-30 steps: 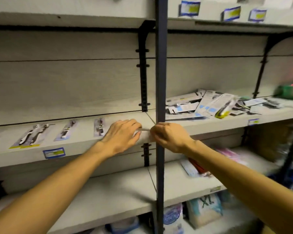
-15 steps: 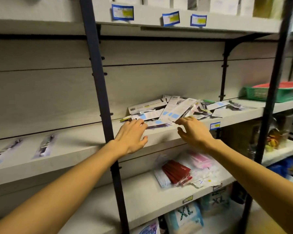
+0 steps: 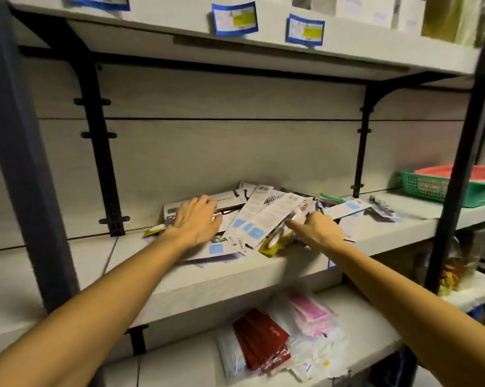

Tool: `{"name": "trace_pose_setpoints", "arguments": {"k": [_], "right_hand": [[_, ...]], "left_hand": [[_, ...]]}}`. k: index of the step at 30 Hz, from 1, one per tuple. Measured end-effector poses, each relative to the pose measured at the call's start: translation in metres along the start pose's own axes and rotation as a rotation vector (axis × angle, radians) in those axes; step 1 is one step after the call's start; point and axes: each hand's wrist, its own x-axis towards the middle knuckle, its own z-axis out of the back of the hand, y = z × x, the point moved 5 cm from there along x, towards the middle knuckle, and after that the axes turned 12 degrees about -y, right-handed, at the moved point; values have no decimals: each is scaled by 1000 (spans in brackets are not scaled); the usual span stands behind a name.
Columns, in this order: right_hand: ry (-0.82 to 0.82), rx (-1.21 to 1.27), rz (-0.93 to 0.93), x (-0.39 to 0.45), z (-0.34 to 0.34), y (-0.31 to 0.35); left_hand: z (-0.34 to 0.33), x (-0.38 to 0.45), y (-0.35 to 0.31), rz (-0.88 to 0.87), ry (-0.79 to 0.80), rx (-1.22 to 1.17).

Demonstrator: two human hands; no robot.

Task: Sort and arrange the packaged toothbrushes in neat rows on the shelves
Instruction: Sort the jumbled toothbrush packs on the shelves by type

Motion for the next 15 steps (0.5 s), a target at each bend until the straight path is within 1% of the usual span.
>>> {"name": "trace_pose_setpoints", "arguments": {"k": [2,4,6,7,11,15], "right_hand": [[69,110,-53,15,-11,-4],[108,276,-113,30,-21,-4],[111,437,-146,47,-25,-1],[91,479,-139,56,-24,0],[15,422,-34,93,-14,1],[46,397,-37,126,-21,-7]], "left_hand": [[-12,16,1,36,34,23],[-22,31,3,65,52,31],[-33,45,2,89,59,24],[-39,51,1,102,66,21],[-64,69,-7,170,86,13],[-79,84,-12,186,-6,28]]}}
